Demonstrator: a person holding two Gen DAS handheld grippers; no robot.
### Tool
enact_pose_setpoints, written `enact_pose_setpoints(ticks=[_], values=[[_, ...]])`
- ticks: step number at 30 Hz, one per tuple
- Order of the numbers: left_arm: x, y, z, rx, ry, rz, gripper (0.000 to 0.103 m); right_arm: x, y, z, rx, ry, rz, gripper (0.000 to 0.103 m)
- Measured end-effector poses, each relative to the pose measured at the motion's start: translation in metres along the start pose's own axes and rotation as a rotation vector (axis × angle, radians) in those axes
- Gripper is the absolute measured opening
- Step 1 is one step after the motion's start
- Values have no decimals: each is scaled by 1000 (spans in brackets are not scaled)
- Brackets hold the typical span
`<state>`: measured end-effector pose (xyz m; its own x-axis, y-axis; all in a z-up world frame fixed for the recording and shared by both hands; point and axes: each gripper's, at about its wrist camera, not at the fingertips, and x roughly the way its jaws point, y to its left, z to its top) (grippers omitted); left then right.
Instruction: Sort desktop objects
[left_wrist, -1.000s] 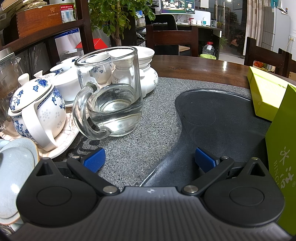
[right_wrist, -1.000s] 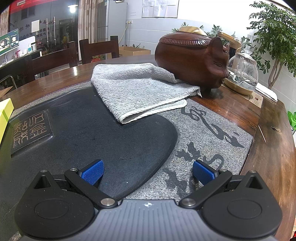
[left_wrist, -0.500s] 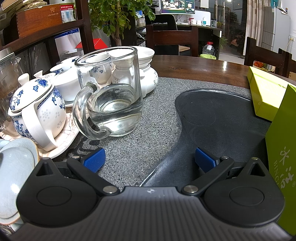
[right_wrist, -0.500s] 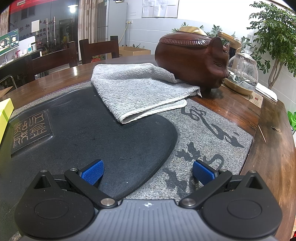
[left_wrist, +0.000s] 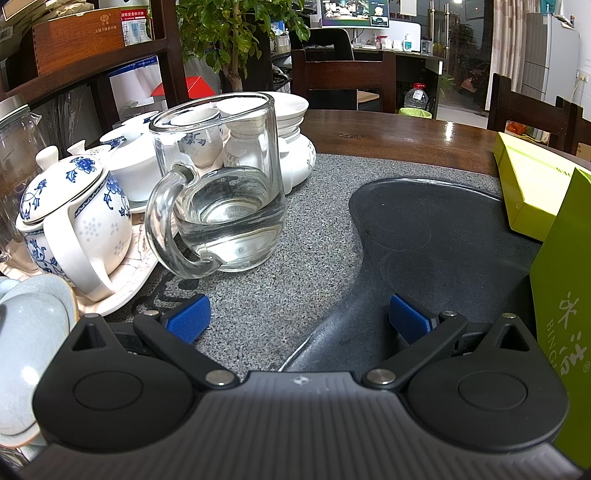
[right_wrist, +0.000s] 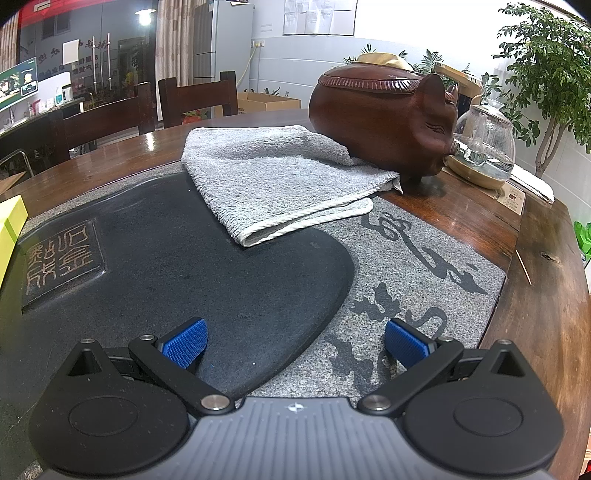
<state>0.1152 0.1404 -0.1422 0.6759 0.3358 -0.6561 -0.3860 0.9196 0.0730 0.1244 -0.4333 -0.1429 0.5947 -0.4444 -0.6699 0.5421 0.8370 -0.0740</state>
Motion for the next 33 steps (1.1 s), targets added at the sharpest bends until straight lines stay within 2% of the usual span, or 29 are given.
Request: enact_pose_setpoints(ticks=[13, 27, 33], values=[[-1, 0, 0, 5, 4, -5, 103, 0, 0, 0, 0, 0, 0, 103], [1, 0, 12, 24, 111, -23, 103, 0, 0, 0, -1, 0, -1, 103], [-4, 1, 6, 39, 89, -38, 103, 0, 0, 0, -2, -1, 2, 103]])
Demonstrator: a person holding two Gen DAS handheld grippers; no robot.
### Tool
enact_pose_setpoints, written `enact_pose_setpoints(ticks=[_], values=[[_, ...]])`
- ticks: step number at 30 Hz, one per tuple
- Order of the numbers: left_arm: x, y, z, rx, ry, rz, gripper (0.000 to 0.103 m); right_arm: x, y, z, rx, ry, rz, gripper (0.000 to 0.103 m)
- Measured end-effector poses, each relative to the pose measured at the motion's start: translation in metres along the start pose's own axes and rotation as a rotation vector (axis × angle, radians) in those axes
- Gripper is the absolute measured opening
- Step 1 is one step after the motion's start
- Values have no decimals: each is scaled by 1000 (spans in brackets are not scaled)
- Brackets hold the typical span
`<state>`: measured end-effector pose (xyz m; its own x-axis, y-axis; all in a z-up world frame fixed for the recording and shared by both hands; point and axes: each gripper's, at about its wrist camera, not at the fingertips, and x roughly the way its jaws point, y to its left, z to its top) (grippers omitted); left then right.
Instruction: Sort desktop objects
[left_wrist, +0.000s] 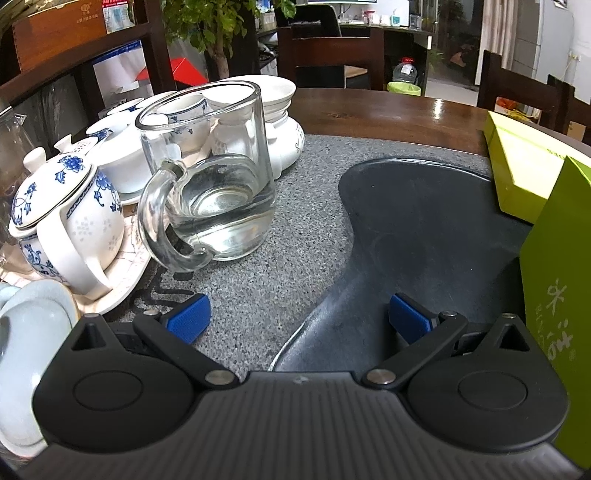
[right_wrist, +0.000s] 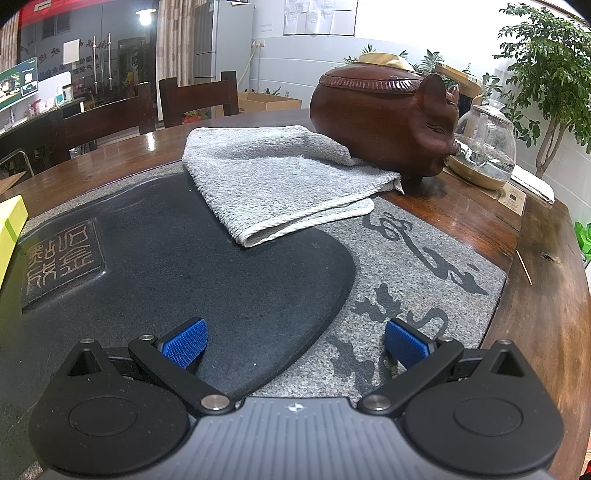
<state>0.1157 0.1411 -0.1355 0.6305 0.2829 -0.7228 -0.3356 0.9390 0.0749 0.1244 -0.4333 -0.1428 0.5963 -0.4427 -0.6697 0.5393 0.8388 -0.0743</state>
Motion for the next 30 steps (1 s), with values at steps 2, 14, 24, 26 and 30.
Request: enact_pose_setpoints(ticks=[2, 14, 24, 26, 30], values=[[-1, 0, -1, 4, 4, -4, 103, 0, 0, 0, 0, 0, 0, 103], [-6, -4, 2, 28, 72, -21, 103, 0, 1, -1, -1, 0, 0, 103], [-17, -2, -1, 21, 79, -60, 103, -6, -1, -3, -59, 12, 58, 103], [-22, -3, 0, 25, 65, -66, 103, -10, 1, -4, -77, 20, 75, 103], [-34, -4, 6, 30, 40, -60, 103, -23, 4, -7, -114, 6, 102, 103]])
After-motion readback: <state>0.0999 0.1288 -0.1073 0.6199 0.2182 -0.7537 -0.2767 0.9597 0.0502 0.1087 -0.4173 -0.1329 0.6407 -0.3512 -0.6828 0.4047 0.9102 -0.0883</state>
